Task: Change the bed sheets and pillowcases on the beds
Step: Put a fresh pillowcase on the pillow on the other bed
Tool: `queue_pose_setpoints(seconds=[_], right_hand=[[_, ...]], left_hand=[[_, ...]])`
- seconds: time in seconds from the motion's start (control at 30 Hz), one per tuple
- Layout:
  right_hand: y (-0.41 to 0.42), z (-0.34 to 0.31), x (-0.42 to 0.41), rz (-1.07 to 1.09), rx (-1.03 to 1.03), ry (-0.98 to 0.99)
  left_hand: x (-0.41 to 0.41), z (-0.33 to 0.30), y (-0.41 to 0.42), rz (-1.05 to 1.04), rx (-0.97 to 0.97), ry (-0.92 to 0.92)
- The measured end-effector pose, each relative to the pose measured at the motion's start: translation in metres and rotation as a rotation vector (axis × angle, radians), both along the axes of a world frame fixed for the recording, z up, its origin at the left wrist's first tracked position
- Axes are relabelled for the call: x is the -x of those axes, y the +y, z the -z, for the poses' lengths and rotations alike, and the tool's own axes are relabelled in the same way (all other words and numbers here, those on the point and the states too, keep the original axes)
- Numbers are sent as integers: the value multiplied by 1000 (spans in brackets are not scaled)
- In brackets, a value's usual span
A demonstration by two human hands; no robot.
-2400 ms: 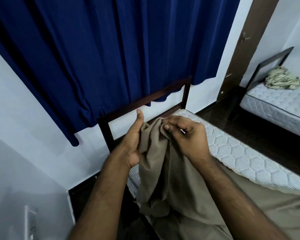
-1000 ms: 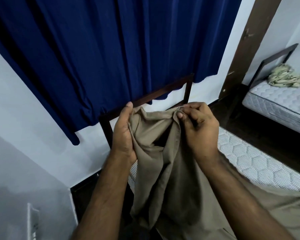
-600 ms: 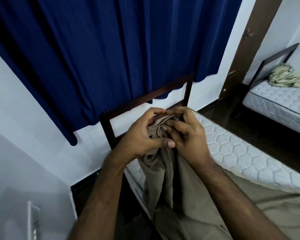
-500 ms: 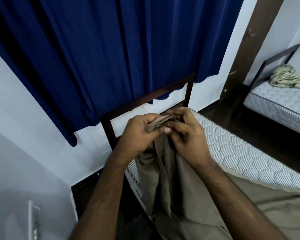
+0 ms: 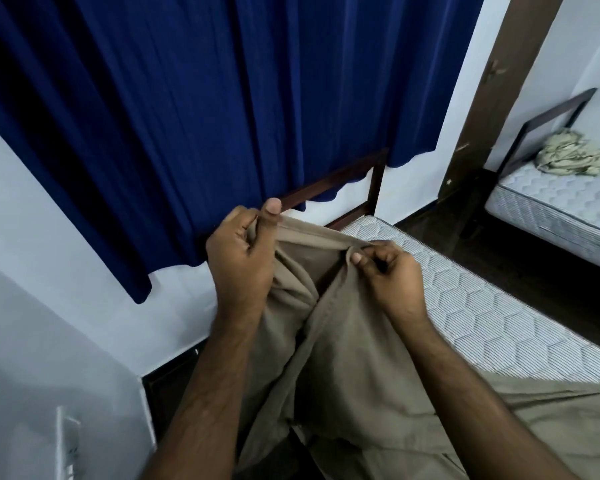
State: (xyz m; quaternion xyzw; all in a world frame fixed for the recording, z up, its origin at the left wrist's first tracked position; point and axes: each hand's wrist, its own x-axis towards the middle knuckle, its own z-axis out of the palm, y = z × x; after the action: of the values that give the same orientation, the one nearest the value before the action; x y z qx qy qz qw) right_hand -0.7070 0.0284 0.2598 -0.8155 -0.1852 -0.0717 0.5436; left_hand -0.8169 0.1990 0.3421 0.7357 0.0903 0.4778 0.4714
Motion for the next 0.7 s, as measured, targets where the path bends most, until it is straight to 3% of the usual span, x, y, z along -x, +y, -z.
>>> queue_pose_setpoints(seconds=[0.1, 0.2, 0.27, 0.37, 0.4, 0.57, 0.7], right_hand=[[-3, -17, 2, 85, -22, -161], [-4, -35, 10, 10, 22, -441], [-2, -44, 17, -148, 107, -585], [8, -50, 27, -415, 179, -640], [9, -50, 28, -451, 153, -626], [4, -39, 30, -302, -33, -464], [10, -33, 39, 1, -178, -331]], left_hand=[[-2, 9, 4, -165, 112, 51], [-8, 21, 20, -306, 27, 498], [-11, 21, 20, -110, -91, 623], [-14, 12, -6, 505, -75, 607], [-17, 14, -11, 578, -74, 618], [-21, 27, -8, 728, 236, 464], [-19, 22, -24, 434, 223, 347]])
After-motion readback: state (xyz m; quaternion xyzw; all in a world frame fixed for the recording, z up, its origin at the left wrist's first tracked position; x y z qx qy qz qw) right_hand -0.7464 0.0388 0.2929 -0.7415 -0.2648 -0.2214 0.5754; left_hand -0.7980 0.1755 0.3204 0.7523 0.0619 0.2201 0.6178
